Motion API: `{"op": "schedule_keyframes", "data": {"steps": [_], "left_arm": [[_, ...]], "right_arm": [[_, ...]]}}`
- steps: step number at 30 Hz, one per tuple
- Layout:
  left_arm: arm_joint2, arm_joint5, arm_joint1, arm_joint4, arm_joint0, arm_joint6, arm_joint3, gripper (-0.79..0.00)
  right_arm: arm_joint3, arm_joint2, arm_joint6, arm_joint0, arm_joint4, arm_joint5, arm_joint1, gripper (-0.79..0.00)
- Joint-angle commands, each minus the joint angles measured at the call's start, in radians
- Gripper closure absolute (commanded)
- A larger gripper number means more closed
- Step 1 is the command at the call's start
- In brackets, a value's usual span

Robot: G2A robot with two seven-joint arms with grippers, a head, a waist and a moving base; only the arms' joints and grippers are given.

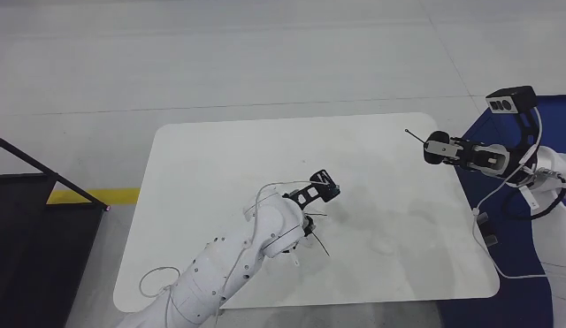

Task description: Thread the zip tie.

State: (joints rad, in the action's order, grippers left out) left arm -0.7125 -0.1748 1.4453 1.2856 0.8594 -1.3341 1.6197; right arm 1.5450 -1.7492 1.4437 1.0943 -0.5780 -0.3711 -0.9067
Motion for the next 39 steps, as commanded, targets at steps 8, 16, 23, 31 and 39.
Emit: {"op": "schedule_keyframes", "data": {"steps": [8,16,23,31,39], "left_arm": [[0.033,-0.095,0.003,-0.08,0.02,-0.03,0.04,-0.785],[0.048,-0.139,-0.017,0.123,0.067,0.047,0.145,-0.785],[0.04,-0.118,-0.021,0.207,0.079,0.083,0.139,-0.785],[0.04,-0.118,-0.021,0.207,0.079,0.083,0.139,-0.785],[0.136,-0.385,-0.021,0.39,0.025,0.094,0.138,-0.785]], "right_arm": [[0.0,0.0,0.0,0.0,0.0,0.0,0.0,0.0],[0.0,0.0,0.0,0.0,0.0,0.0,0.0,0.0],[0.0,0.0,0.0,0.0,0.0,0.0,0.0,0.0],[0.0,0.0,0.0,0.0,0.0,0.0,0.0,0.0],[0.0,0.0,0.0,0.0,0.0,0.0,0.0,0.0]]}}
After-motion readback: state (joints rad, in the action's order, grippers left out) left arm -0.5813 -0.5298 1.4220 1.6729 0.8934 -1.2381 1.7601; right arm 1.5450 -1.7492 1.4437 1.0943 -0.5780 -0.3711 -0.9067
